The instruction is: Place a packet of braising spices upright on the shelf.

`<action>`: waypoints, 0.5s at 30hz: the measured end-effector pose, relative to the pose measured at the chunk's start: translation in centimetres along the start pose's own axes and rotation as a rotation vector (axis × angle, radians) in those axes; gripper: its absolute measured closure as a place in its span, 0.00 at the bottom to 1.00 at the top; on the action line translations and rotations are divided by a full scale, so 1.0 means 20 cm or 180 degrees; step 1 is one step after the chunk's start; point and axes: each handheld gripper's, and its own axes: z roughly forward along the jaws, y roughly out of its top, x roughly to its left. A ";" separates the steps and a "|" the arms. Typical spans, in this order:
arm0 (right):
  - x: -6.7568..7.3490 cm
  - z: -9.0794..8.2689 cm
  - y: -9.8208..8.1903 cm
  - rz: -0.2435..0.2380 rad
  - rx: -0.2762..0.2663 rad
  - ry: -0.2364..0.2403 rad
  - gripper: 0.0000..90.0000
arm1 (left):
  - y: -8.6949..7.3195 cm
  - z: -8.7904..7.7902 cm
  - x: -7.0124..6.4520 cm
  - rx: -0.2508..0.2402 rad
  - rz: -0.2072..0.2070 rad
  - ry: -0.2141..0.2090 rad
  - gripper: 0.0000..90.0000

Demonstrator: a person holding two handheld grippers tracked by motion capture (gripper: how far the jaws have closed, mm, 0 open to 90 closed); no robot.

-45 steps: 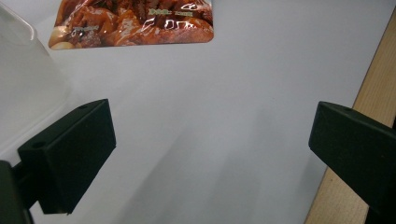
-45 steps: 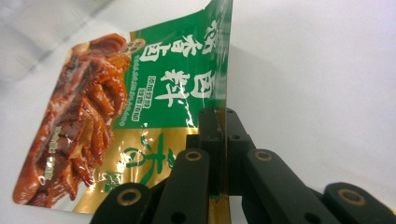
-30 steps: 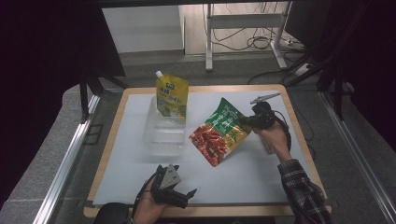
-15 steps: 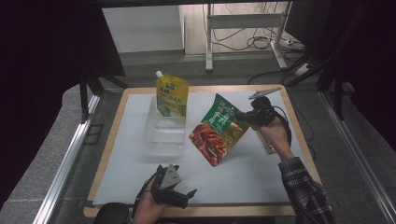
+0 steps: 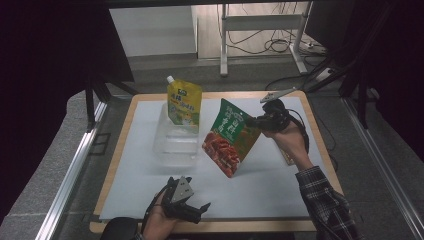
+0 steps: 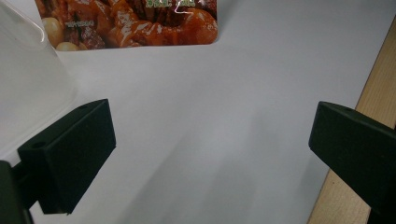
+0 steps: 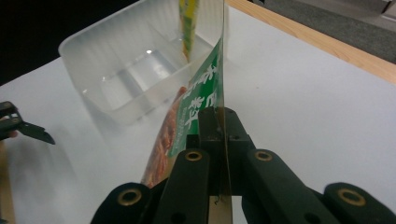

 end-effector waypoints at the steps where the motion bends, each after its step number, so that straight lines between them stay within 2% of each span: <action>1: 0.01 0.00 0.01 -0.0018 -0.0003 0.0009 0.99 | 0.00 0.00 0.00 0.0000 0.0002 0.0000 0.00; 15: 0.13 -0.02 0.13 -0.0222 -0.0023 0.0087 0.99 | 0.00 0.00 0.00 0.0002 0.0008 0.0000 0.00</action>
